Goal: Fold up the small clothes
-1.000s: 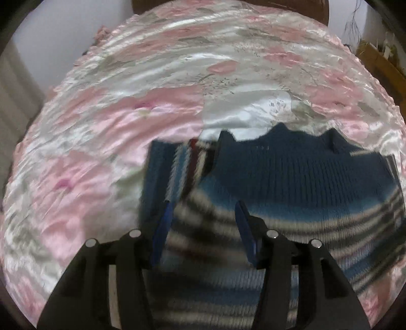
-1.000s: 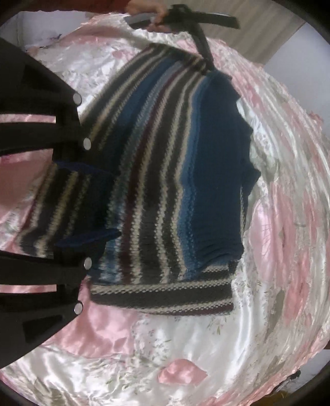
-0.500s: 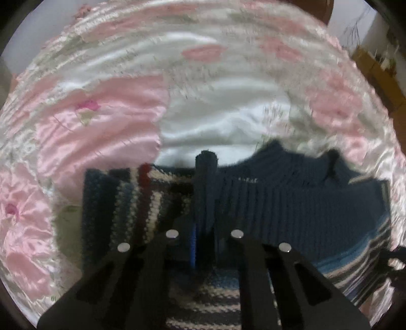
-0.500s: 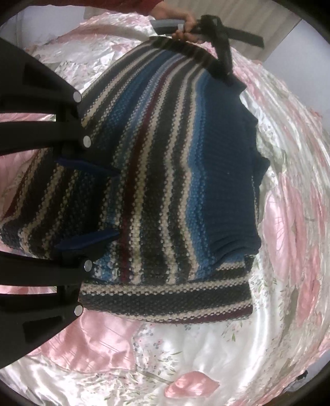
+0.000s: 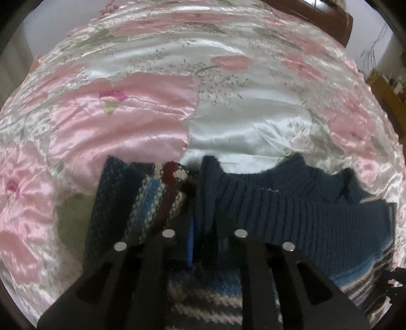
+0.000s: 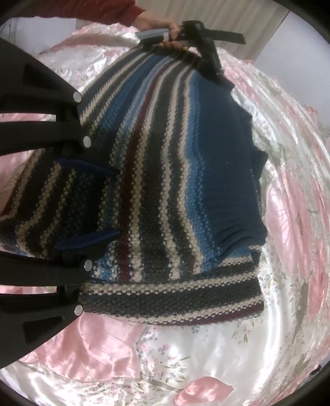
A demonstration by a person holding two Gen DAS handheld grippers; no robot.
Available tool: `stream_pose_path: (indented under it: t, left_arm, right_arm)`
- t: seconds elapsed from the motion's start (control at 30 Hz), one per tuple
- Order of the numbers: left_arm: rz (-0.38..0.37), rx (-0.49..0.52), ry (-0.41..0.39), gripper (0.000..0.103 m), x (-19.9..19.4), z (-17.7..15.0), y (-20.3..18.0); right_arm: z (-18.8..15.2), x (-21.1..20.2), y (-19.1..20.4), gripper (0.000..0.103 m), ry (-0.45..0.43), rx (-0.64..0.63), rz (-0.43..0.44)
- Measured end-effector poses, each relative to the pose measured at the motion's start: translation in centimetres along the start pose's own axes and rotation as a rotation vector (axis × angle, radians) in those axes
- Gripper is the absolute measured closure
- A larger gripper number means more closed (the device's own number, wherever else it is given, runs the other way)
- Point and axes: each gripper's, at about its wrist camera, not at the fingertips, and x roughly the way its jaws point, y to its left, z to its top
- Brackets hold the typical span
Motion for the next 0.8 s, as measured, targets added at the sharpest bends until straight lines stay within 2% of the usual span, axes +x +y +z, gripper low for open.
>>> stream_pose_path:
  t: [0.03, 0.1, 0.2, 0.23, 0.3, 0.33, 0.4, 0.5, 0.7, 0.8]
  left_arm:
    - [0.012, 0.005, -0.019, 0.062, -1.1, -0.4, 0.1]
    - [0.023, 0.012, -0.044, 0.049, -3.1, -1.4, 0.4]
    - [-0.001, 0.015, -0.067, 0.048, -6.3, -3.4, 0.7]
    - [-0.008, 0.015, -0.067, 0.046, -7.0, -4.0, 0.7]
    - [-0.011, 0.006, -0.053, 0.046, -8.2, -5.8, 0.7]
    - [-0.038, -0.002, -0.046, 0.045, -8.8, -6.8, 0.7]
    - [-0.066, -0.010, -0.026, 0.045, -9.4, -8.4, 0.5]
    - [-0.097, -0.012, 0.004, 0.045, -9.7, -10.4, -0.8]
    - [-0.122, 0.050, 0.024, 0.041, -9.1, -11.6, -4.7]
    - [-0.120, 0.065, 0.024, 0.038, -8.5, -11.5, -6.3]
  right_arm:
    - [-0.1, -0.5, -0.1, 0.059, -0.001, 0.005, 0.012]
    - [-0.4, -1.9, -0.5, 0.058, -0.013, 0.019, 0.011]
    - [-1.1, -3.9, -1.3, 0.057, -0.040, 0.039, 0.001]
    - [-1.2, -4.4, -1.6, 0.054, -0.044, 0.051, -0.016]
    - [-1.6, -5.3, -2.5, 0.048, -0.051, 0.068, -0.079]
    - [-1.9, -5.8, -2.9, 0.047, -0.054, 0.072, -0.097]
    - [-2.1, -6.1, -3.7, 0.045, -0.049, 0.088, -0.093]
    - [-2.4, -6.4, -4.7, 0.030, -0.050, 0.122, -0.080]
    - [-1.4, -5.4, -5.3, 0.025, -0.030, 0.163, -0.037]
    - [-0.6, -4.3, -5.0, 0.022, -0.021, 0.158, -0.053]
